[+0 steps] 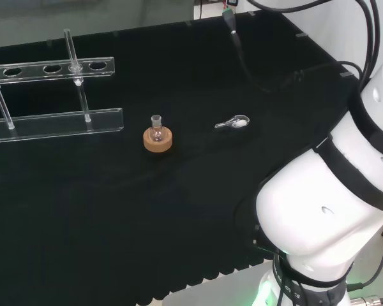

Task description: Place the funnel on the round-bottom flask.

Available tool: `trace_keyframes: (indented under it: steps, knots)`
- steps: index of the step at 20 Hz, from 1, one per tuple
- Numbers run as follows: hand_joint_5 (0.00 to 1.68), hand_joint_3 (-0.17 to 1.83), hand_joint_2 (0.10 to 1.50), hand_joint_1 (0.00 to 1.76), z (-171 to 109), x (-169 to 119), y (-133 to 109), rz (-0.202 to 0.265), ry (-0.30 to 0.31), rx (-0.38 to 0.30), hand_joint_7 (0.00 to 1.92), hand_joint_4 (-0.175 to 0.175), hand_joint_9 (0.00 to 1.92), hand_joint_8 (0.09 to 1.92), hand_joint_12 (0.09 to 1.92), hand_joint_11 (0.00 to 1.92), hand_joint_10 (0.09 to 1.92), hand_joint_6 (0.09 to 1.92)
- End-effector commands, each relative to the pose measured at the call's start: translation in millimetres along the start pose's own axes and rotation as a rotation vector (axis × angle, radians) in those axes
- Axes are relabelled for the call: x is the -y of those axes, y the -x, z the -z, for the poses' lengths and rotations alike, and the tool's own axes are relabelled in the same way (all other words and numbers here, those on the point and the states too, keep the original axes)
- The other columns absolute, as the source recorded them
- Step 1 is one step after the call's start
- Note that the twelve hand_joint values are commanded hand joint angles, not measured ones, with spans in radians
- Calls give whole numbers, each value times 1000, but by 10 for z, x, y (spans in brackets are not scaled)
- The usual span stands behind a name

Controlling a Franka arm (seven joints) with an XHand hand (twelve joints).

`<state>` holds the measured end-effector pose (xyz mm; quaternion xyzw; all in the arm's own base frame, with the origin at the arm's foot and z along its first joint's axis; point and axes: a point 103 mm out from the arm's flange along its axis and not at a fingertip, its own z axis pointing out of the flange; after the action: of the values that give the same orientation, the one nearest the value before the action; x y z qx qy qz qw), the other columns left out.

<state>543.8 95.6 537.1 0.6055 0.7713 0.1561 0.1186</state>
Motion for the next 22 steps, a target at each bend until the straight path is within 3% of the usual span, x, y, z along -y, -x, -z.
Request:
trace_keyframes:
  steps: [1,6,8,13,22]
  knots:
    - [1413,531,684,1229,-33,131,156,-50,-12,75,1694,-175,1863,916,934,1743,861,349]
    - [1414,537,680,1229,-179,365,167,-138,-12,172,1695,-175,1862,917,936,1745,864,350]
    - [1415,541,678,1229,-290,488,107,-152,-10,200,1695,-175,1861,917,933,1737,865,350]
    - [1416,549,673,1230,-634,804,49,-192,-4,179,1695,-175,1859,916,931,1727,866,349]
    - [1420,559,666,1230,-1447,1173,27,-204,-66,212,1697,-175,1854,915,932,1722,866,347]
